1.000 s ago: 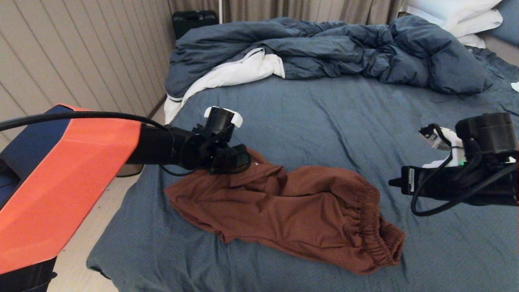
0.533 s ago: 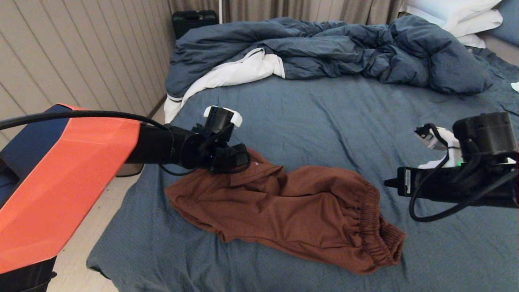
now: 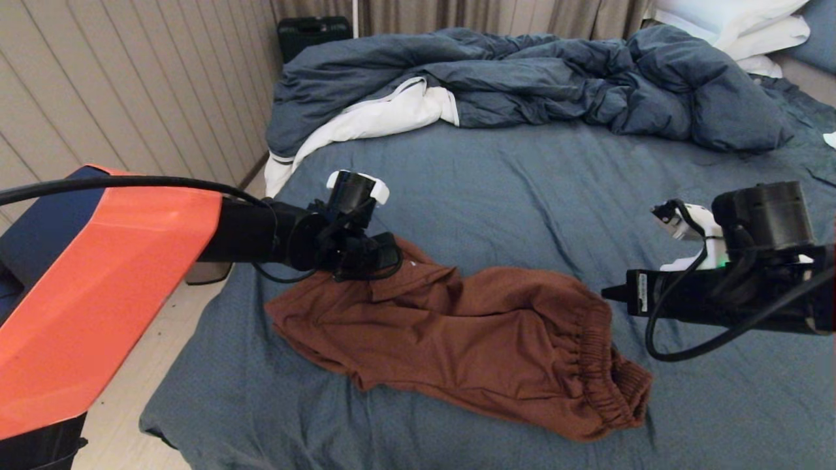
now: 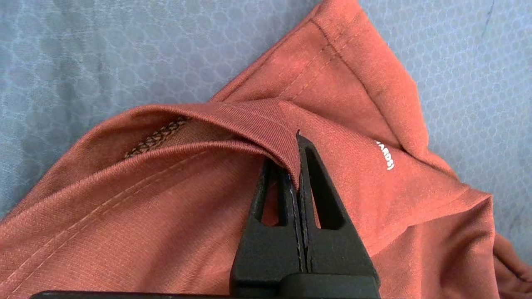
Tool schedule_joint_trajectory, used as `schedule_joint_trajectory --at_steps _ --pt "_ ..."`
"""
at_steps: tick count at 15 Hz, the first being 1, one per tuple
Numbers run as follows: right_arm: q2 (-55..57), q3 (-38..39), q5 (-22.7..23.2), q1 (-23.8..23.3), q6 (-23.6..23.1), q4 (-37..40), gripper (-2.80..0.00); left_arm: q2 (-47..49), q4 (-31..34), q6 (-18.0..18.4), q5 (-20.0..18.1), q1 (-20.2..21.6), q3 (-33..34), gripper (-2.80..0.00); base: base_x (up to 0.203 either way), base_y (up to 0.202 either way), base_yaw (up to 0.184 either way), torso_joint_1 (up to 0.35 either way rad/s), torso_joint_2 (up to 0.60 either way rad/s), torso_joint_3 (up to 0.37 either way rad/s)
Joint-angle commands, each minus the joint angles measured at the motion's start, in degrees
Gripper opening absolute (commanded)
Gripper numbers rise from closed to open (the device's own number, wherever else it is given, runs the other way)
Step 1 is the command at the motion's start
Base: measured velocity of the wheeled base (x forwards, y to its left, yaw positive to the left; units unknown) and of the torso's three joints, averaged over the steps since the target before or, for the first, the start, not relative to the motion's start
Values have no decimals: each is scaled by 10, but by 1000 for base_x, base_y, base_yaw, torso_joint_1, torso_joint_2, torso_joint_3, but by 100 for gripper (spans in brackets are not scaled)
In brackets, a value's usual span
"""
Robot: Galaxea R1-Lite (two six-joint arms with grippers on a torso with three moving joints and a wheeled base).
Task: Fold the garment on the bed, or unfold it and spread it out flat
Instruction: Unford the brown shorts
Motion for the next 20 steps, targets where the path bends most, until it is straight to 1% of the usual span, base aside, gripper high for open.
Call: schedule_joint_trajectory --at_steps 1,6,11,13,16,17,20 --pt "1 2 -3 2 -1 -17 0 -1 0 -2 1 0 -1 -280 0 0 0 0 0 0" --pt "13 23 -1 14 2 -19 0 -5 1 -3 2 0 5 -280 0 0 0 0 0 0" --pt "42 24 28 16 3 -28 0 -3 1 -2 2 2 1 -280 0 0 0 0 0 0" --pt "61 23 30 30 6 -62 0 -1 1 -2 2 2 -1 -280 0 0 0 0 0 0" --pt "78 22 30 51 15 -74 0 1 0 -2 2 2 -1 -280 0 0 0 0 0 0" --pt "82 23 30 55 17 -78 -280 2 0 -2 2 2 -2 -280 0 0 0 0 0 0" --pt "82 24 30 59 17 -82 -280 4 1 -1 2 2 -6 -280 0 0 0 0 0 0"
